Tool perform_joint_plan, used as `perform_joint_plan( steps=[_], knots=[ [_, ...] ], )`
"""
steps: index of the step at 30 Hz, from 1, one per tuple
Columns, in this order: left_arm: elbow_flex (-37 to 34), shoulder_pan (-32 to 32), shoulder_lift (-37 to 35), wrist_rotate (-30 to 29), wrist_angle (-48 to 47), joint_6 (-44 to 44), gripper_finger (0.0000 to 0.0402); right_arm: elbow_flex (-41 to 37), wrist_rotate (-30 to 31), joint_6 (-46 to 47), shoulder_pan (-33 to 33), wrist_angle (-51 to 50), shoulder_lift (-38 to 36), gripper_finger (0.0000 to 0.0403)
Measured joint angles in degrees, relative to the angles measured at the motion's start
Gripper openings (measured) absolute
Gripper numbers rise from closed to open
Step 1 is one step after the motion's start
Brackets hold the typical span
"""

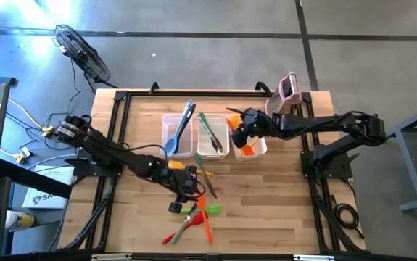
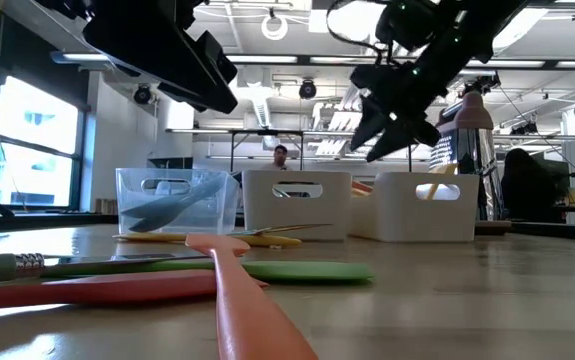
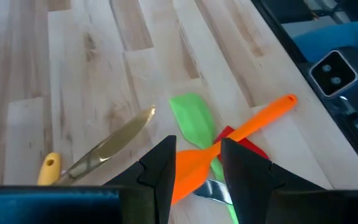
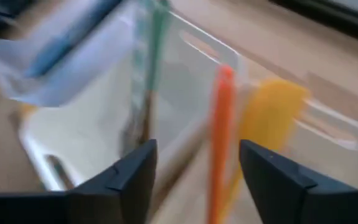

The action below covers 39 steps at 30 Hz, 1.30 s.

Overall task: Pick & Place Kitchen Items
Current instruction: Put the green knife into the left white bin

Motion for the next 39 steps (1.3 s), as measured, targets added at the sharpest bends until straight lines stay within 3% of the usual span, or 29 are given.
perform_joint_plan(
  steps=[6, 9, 13, 20, 26, 39],
  knots=[
    [0.0, 0.0, 0.0, -0.3, -0.5, -1.3, 0.0125, 0.0, -1.2, -2.0, 2.4, 9.7, -3.0, 0.0262],
    [0.0, 0.0, 0.0, 0.9, -2.5, -3.2, 0.0125, 0.0, -2.4, -3.7, 4.0, 13.8, -6.1, 0.0265],
    [0.0, 0.0, 0.0, 3.4, -7.7, -7.1, 0.0125, 0.0, -8.6, -4.2, 6.8, 18.7, -10.3, 0.0262],
    [0.0, 0.0, 0.0, 11.6, -20.8, -20.3, 0.0125, 0.1, -14.0, -4.8, 12.7, 23.0, -14.8, 0.0262],
    [0.0, -1.0, 0.0, 15.8, -30.4, -29.2, 0.0125, 3.2, -16.4, -5.3, 19.5, 18.5, -13.0, 0.0262],
    [0.0, -7.6, 0.0, 16.0, -36.0, -39.9, 0.0125, 19.6, -4.5, -3.7, 26.1, -4.2, 1.3, 0.0261]
  ],
)
